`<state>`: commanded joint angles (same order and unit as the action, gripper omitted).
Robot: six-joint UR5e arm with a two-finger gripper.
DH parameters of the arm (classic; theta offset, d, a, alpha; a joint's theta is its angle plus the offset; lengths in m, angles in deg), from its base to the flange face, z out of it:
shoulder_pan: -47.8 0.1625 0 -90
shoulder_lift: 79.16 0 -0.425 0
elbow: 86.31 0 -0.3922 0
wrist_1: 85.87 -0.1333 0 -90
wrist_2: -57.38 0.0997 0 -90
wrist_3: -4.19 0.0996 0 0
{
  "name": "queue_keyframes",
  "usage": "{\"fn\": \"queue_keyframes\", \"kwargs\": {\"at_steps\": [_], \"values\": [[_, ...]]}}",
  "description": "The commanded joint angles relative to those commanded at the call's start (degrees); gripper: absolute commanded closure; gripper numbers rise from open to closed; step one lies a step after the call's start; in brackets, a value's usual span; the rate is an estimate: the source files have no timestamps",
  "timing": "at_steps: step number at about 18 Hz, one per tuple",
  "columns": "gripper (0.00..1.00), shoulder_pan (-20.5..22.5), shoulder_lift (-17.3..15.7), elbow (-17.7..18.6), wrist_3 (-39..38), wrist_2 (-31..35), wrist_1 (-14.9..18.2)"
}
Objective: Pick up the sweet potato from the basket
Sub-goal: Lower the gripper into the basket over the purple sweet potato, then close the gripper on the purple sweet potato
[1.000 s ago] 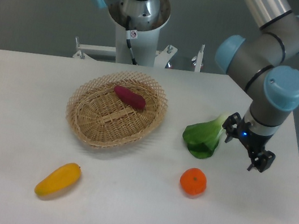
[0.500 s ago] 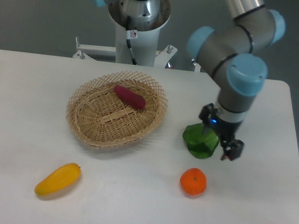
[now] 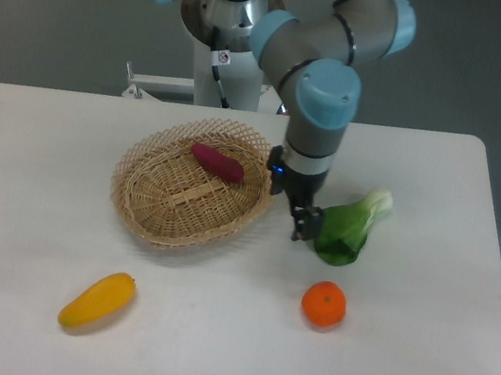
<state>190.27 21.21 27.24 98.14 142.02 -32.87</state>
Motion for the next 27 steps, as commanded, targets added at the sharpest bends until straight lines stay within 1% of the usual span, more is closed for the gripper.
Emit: {"fn": "queue_keyframes", "kwargs": {"at_steps": [1,3,7,9,13,17,22,27], "values": [[0.0,-0.4,-0.3,0.4,0.1,-0.4,0.0],[0.0,-1.0,-2.2,2.5,1.0,-0.4,0.1],[0.0,-1.0,-5.1,7.6,9.9,-0.1,0.2],[0.0,-1.0,-5.9,9.6,12.6,0.0,0.2],[0.0,-1.0,-6.1,11.9,14.3,0.0,0.2],[0.0,-1.1,-5.9,13.4,14.3,0.0,0.0],[0.0,-2.1,-5.1,14.3,14.2,-0.1,-0.2],[0.0,-2.2,-4.3,13.8,14.3,0.0,-0.3]]}}
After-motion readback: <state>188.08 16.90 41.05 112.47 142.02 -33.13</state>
